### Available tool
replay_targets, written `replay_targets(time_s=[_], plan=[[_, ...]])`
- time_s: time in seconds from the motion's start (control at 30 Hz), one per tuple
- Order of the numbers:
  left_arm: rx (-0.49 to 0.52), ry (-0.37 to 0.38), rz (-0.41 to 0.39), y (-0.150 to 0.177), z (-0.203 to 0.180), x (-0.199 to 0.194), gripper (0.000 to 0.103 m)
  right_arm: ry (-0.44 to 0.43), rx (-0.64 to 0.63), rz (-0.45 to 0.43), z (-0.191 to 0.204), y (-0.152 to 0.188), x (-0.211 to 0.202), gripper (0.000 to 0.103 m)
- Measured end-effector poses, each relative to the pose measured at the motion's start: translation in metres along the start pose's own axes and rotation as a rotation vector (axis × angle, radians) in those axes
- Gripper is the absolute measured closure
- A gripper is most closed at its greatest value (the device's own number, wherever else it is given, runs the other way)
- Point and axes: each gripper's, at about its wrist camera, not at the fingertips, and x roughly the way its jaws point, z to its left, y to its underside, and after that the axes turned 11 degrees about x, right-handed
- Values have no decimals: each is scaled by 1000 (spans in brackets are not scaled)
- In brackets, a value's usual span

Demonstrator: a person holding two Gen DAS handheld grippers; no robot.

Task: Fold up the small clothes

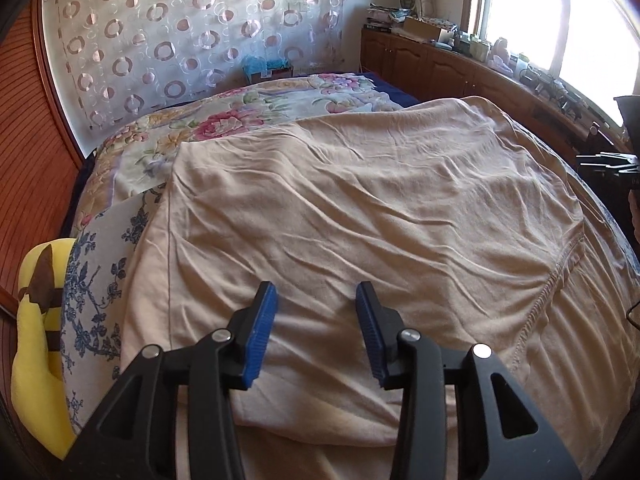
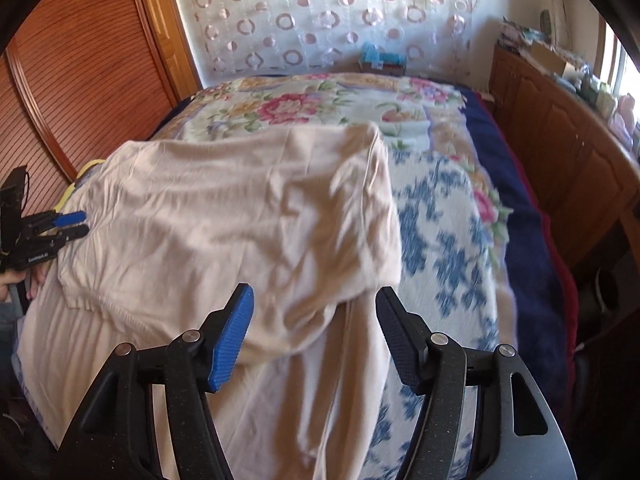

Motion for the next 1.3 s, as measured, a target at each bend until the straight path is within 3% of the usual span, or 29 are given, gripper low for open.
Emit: replay_targets(time_s=[0.23, 0.4, 0.7, 1.3], plan=[[1, 4, 0, 1, 3, 0, 61, 7, 36, 32, 0, 9, 24, 41], [3, 0, 1, 0, 2, 0, 60, 33, 40, -1, -2, 5, 33, 46], [5, -1, 2, 1, 2, 0, 59, 95, -18, -56, 7, 10, 38, 46], [31, 25, 8, -4, -9, 5, 45, 96, -16, -59, 7, 12, 37, 46]])
